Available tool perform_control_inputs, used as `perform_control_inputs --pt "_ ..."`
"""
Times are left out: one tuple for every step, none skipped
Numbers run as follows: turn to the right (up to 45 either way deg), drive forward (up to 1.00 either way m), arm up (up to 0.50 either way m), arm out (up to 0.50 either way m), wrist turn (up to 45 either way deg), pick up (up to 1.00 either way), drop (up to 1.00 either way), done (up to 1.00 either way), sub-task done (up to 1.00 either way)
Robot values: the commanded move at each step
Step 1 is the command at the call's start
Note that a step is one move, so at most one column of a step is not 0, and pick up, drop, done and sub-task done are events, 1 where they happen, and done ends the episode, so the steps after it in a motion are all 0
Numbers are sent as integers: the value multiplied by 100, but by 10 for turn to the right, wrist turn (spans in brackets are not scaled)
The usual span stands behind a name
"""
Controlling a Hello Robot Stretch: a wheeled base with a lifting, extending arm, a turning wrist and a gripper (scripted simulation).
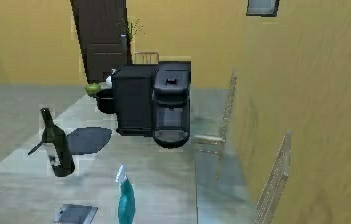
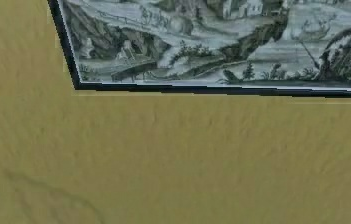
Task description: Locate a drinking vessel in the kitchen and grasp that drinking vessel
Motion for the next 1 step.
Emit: perform_control_inputs --pt "-450 0 0 0 0 0 0 0 0"
